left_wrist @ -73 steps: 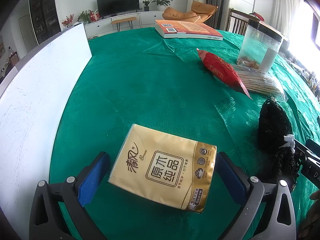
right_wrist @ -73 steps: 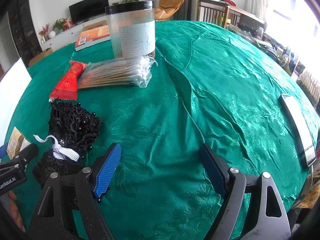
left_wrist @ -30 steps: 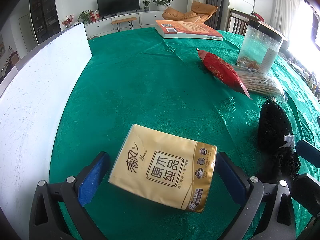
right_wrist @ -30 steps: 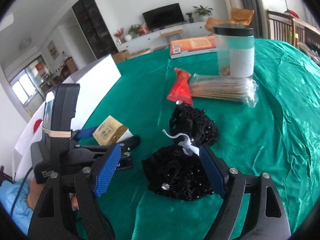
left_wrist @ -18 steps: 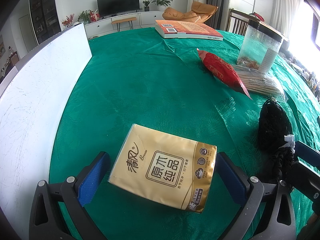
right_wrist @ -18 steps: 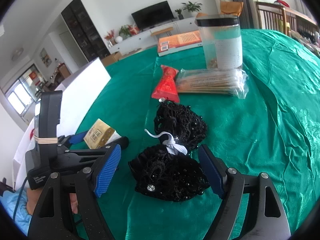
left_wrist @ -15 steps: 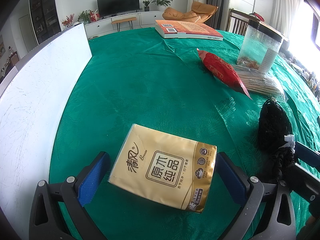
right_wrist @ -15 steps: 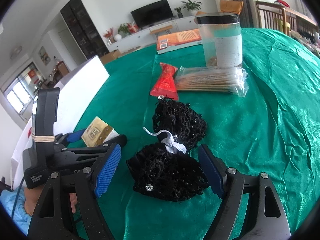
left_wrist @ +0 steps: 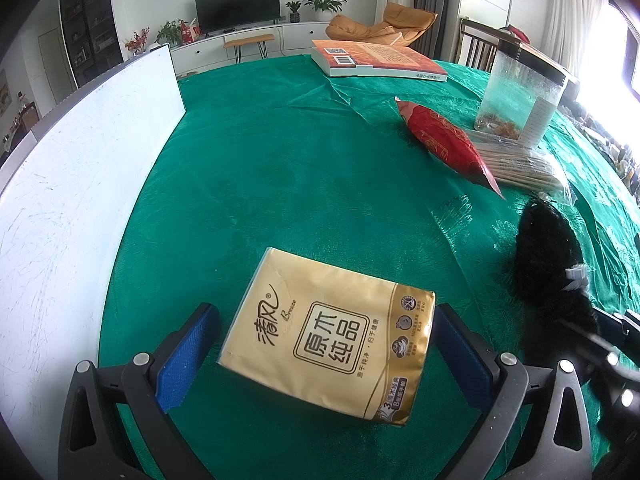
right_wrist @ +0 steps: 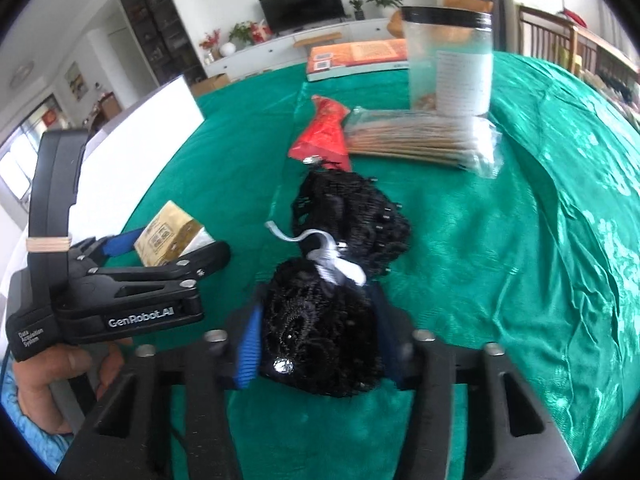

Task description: Organize soft objects

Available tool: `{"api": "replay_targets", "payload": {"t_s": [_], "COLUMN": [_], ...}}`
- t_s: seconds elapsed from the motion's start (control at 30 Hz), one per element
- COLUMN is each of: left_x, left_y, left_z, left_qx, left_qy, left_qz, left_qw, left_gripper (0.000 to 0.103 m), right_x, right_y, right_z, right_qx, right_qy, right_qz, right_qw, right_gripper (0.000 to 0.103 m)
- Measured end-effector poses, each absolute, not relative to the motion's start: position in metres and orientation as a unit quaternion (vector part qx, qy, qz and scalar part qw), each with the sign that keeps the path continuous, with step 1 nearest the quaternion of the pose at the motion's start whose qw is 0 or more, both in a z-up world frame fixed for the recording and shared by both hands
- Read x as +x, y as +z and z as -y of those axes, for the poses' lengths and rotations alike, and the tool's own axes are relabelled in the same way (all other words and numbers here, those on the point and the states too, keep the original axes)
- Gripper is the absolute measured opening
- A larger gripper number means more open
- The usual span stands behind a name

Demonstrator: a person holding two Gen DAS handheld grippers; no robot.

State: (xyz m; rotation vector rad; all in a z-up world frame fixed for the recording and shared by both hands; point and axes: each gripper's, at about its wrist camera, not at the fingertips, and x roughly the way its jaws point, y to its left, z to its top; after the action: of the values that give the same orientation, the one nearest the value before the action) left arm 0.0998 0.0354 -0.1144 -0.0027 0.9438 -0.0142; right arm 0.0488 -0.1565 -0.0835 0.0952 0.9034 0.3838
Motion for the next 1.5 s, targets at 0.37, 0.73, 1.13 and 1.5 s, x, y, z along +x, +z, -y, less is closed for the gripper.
{"api": "replay_targets", "payload": {"t_s": [0.37,0.73,1.13,1.5], "left_x": [0.1,0.099,0.099,0.099], "left_y": [-0.114,-0.114,-0.114,-0.114], "left_z": [-0.035,-0.035,-0.035,-0.035], "left_qx": [-0.002,-0.001,-0.002,-0.002], "left_qy": [-0.006,-0.006,-0.005,-0.005], "left_qz": [-0.455,-0.455,-0.454,-0.454], "left_qw": [0.891,0.891,0.891,0.891], "left_gripper": [0.103,0.103,0.103,0.103], "right_x": [0.024,0.144,0.083,0.096], "right_y": [-0.034,-0.042,-0.061,-0.081], "right_z": [0.259,0.31,0.279,0.294], "right_qx": [0.169,0.017,-0.024,0.027], "right_qy": [0.044,-0.062,-0.074,-0.072], "right_qz": [-0.305,-0.369,-0.39,-0.438], "right_qw": [0.936,0.927,0.917,0.895], "right_gripper": [0.032,0.074,0.074,0.087]}}
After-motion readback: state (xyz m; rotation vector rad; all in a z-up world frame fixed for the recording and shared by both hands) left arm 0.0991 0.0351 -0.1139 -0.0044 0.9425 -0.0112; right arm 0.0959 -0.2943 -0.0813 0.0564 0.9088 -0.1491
